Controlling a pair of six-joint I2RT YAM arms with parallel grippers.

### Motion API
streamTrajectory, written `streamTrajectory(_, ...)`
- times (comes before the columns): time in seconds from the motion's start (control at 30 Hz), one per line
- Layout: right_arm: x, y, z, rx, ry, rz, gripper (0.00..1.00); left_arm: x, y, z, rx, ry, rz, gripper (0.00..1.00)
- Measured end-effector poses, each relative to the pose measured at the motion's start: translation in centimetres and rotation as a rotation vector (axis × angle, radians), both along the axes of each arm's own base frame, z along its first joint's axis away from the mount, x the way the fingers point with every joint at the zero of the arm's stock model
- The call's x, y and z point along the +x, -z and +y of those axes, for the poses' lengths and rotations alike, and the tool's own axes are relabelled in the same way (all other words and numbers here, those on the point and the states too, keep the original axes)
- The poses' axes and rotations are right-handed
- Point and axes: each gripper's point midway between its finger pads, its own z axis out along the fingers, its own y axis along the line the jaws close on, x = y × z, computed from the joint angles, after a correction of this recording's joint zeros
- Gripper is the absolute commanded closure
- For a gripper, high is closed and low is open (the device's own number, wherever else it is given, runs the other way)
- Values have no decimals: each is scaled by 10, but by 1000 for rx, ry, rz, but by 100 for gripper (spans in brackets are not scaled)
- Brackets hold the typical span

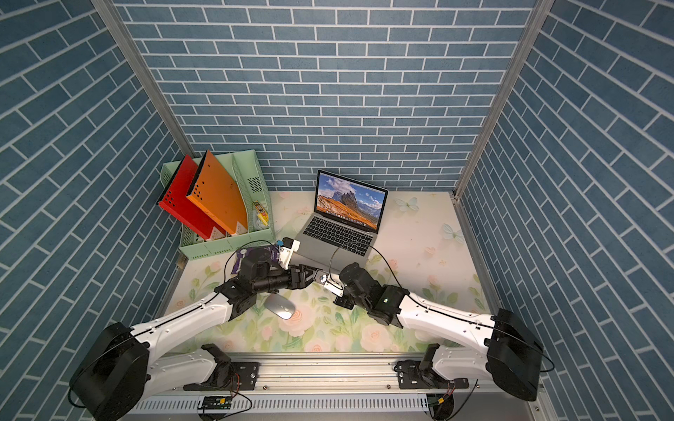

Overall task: Insert the wireless mouse receiver into the laptop
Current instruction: Adjust the USB plug at the center of the board, then move the laptop to the center of the board.

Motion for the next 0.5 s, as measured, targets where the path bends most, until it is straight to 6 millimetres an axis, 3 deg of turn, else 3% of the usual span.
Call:
streamTrajectory(0.17, 64, 8, -43, -19, 184, 68, 100, 75, 3, 20, 210, -217, -85, 11)
streamTrajectory(0.27, 98, 31, -71, -45, 281, 145, 100, 128, 10, 36, 340, -342, -111, 11)
streamTrajectory(0.5, 134, 95, -125, -132, 407, 328, 100, 238, 32, 48, 463, -429, -104, 10)
